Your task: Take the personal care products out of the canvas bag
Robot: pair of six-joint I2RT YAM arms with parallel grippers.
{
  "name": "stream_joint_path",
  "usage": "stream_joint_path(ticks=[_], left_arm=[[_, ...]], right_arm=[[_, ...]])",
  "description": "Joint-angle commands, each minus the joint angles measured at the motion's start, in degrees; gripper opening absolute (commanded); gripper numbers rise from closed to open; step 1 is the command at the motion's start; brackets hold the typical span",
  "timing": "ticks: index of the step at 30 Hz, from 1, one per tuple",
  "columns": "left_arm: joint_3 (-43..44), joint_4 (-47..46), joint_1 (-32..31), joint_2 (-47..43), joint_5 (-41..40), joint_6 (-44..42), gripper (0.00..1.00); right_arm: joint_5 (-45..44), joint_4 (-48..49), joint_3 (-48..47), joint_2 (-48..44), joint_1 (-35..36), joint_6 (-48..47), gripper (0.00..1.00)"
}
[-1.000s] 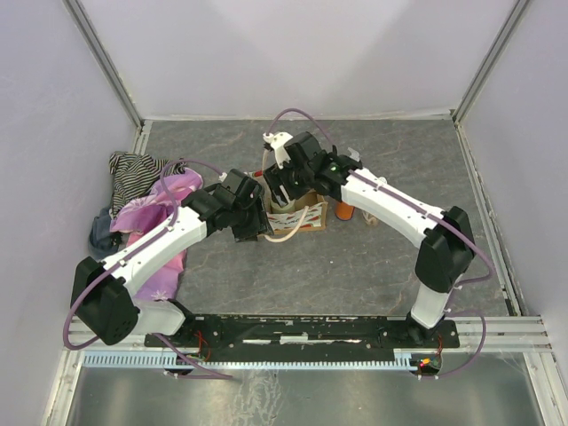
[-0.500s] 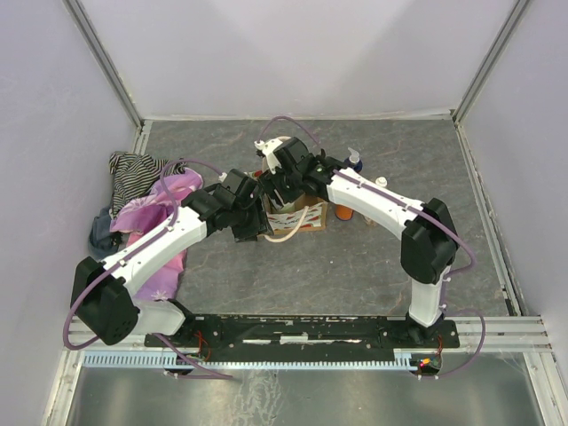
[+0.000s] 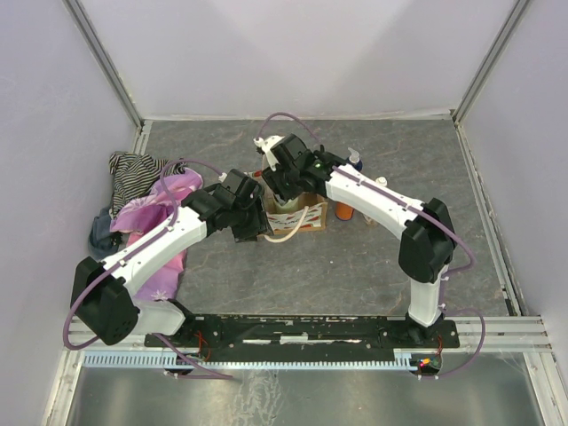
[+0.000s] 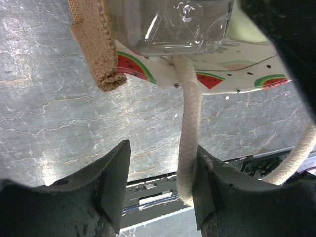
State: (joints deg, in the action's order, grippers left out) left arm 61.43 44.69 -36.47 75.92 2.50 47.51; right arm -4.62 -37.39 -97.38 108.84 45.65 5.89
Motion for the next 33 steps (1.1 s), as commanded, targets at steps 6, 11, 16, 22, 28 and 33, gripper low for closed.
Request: stream_joint_path(ticks=[6, 11, 16, 22, 28, 33], left_arm=[[1.5, 0.5, -0.2, -1.8, -0.8, 1.0, 0.57], [1.3, 0.2, -0.2, -1.7, -0.7, 1.0, 0.57], [1.2, -0.1, -0.2, -1.5, -0.6, 0.9, 0.57], [1.1, -0.2, -0.2, -1.1, -0.3, 0.7, 0.57], [0.8, -0.6, -0.2, -1.2, -0.1, 0.7, 0.57], [-0.4, -1.9, -0.2, -1.1, 0.5, 0.9, 0.56]], right_arm=[[-5.3, -0.8, -13.7, -11.1, 0.2, -1.8, 0.38], [-8.9, -5.1, -17.9, -16.7, 0.1, -3.5, 0.38], [-15.9, -9.2, -18.5, -22.9, 0.0, -5.5, 0.38], [-21.7, -13.3, -17.1, -28.8, -1.7, -6.2, 0.38], [-22.7, -14.2, -9.8, -35.2, -5.3, -4.6, 0.38], [-21.5, -12.4, 1.7, -40.5, -7.0, -2.2, 0.38]])
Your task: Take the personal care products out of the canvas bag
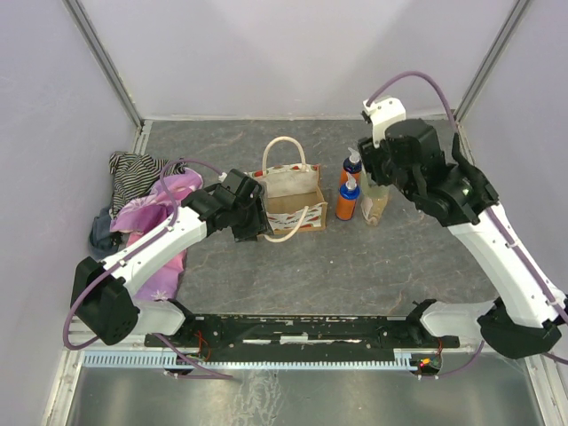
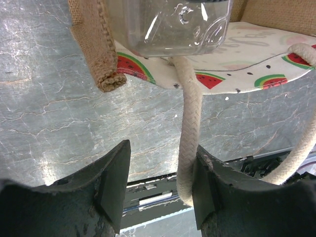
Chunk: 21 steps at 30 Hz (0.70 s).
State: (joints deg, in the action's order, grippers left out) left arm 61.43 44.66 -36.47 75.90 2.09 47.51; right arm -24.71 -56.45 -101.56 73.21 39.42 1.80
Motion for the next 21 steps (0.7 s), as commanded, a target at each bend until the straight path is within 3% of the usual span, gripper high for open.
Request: stream_joint_path(ticks=[1, 11, 21], left_arm=[[-0.4, -1.9, -0.2, -1.1, 0.9, 0.9, 0.56], [0.5, -2.7, -0.2, -5.1, -1.9, 2.4, 0.55], [0.4, -2.1, -0.2, -7.4, -1.7, 3.2, 0.56]], right_arm=[[-1.2, 7.4, 8.7, -6.1, -1.1, 2.5, 0.38], [-2.7, 20.1, 33.5, -12.0, -3.1, 9.7, 0.37], [-2.1, 30.0, 41.1, -4.0, -5.5, 16.6, 0.36]])
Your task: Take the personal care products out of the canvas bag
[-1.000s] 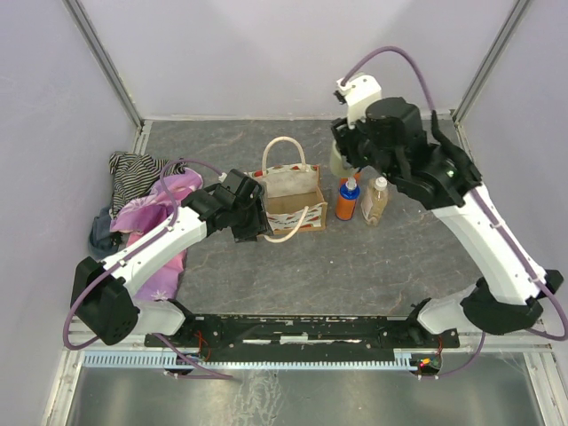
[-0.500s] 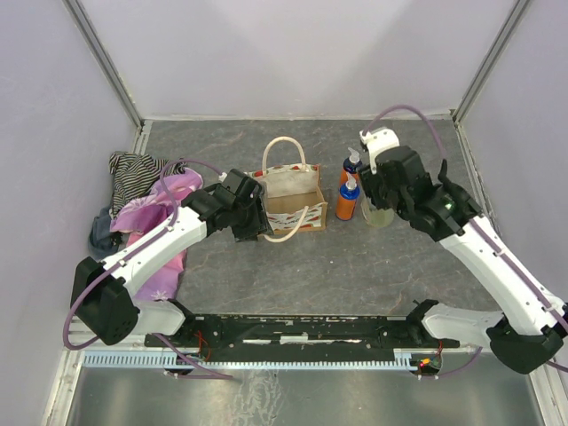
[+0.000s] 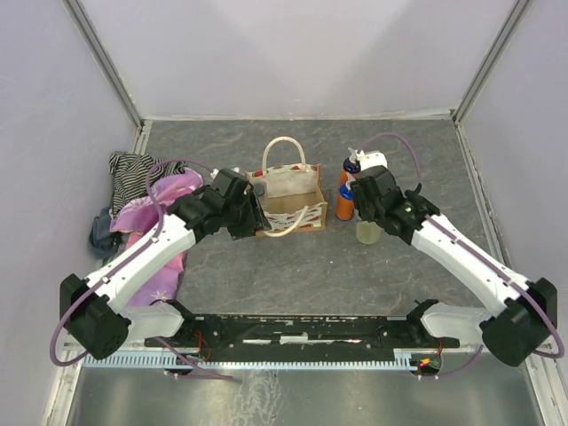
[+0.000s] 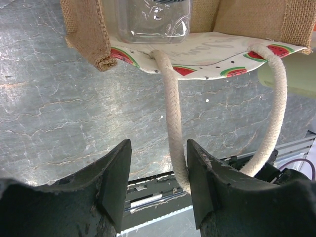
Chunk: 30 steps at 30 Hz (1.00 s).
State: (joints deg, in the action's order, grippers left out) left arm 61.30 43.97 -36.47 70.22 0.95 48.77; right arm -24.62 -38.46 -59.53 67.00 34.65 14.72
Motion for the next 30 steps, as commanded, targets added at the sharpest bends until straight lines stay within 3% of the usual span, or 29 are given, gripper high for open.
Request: stream_joint_path(ticks=[1, 7, 10, 15, 18, 21, 25, 30], left_arm=[[0.6, -1.2, -0.2, -1.9, -0.7, 1.9, 0.56], [1.4, -1.1, -0.2, -2.6, -0.8, 1.9, 0.56], [1.4, -2.1, -0.2, -3.8, -0.9, 1.9, 0.56], [1.5, -3.3, -0.2, -5.7, -1.2, 1.9, 0.58], [1.7, -3.7, -0.2, -6.3, -1.3, 2.0, 0.58], [1.7, -3.9, -0.2, -7.5, -2.1, 2.3, 0.58], [1.5, -2.9, -0.2, -9.6, -5.5, 3.4, 0.58], [1.7, 1.1, -0.2, -11.1, -11.4, 6.0, 0.59]], right_arm=[[-2.2, 12.2, -1.1, 3.3, -0.9, 4.2, 0.36], [-3.3, 11.9, -2.3, 8.7, -1.1, 7.5, 0.38], [-4.3, 11.3, -2.4, 9.4, -1.1, 8.8, 0.44], [-6.5, 9.1, -2.6, 8.6, -1.3, 10.5, 0.75], [-6.7, 6.8, -3.1, 7.1, -1.2, 11.1, 0.85], [-5.1, 4.3, -4.3, 4.4, -1.2, 11.4, 0.88], [-0.1, 2.4, -7.6, 0.4, 0.8, 9.4, 0.83], [7.5, 1.0, -16.7, 2.4, 4.9, 4.7, 0.8]])
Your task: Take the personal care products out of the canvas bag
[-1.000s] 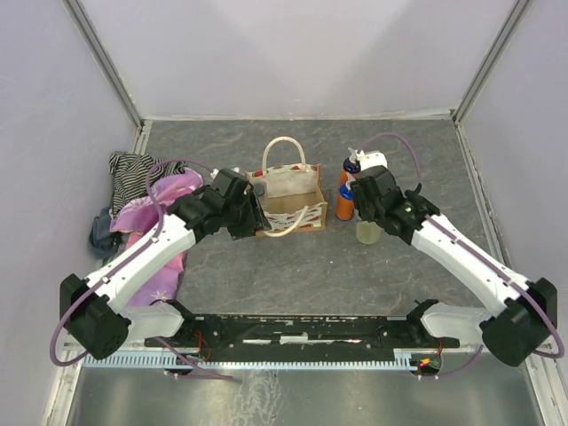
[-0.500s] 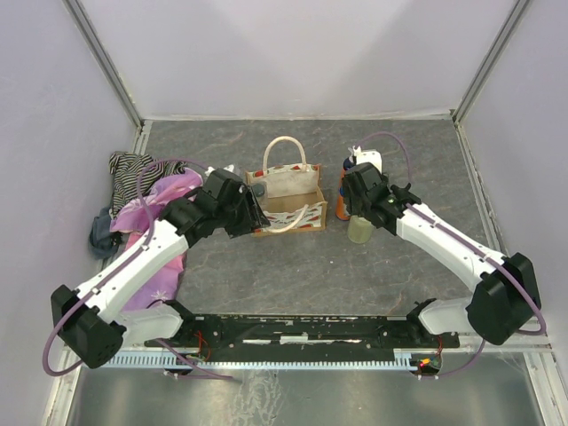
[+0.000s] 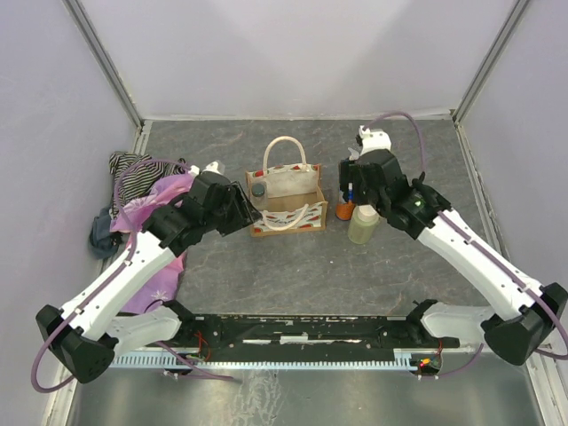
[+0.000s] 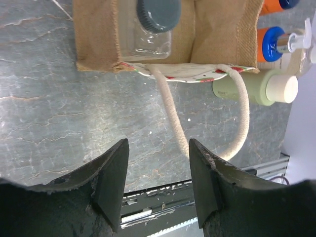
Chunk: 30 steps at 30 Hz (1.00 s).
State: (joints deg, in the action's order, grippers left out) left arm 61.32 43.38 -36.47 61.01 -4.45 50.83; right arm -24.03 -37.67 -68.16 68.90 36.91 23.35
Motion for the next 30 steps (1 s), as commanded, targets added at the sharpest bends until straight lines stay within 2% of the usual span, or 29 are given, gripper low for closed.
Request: stream_joint_path(ticks=[1, 8, 14, 18, 30], left_arm=[[1.7, 2.4, -0.2, -2.0, -6.9, 4.2, 0.59], [1.4, 5.4, -0.2, -2.3, -9.9, 5.1, 0.61], [1.6, 8.3, -0.2, -2.4, -12.3, 5.5, 0.63], [2.1, 9.8, -0.1, -3.5, -13.7, 5.4, 0.64], [2.1, 10.0, 0.0, -3.8, -14.1, 4.8, 0.67]], right_arm=[[8.8, 0.2, -10.2, 2.4, 3.5, -5.0, 0.79], [16.4, -0.8, -24.4, 17.2, 5.9, -8.2, 0.8], [25.4, -2.3, -38.5, 31.8, 6.1, -5.3, 0.79], [26.1, -6.2, -47.3, 39.9, 6.7, -3.8, 0.79], [27.8, -7.3, -51.8, 49.2, 9.7, -2.7, 0.79]])
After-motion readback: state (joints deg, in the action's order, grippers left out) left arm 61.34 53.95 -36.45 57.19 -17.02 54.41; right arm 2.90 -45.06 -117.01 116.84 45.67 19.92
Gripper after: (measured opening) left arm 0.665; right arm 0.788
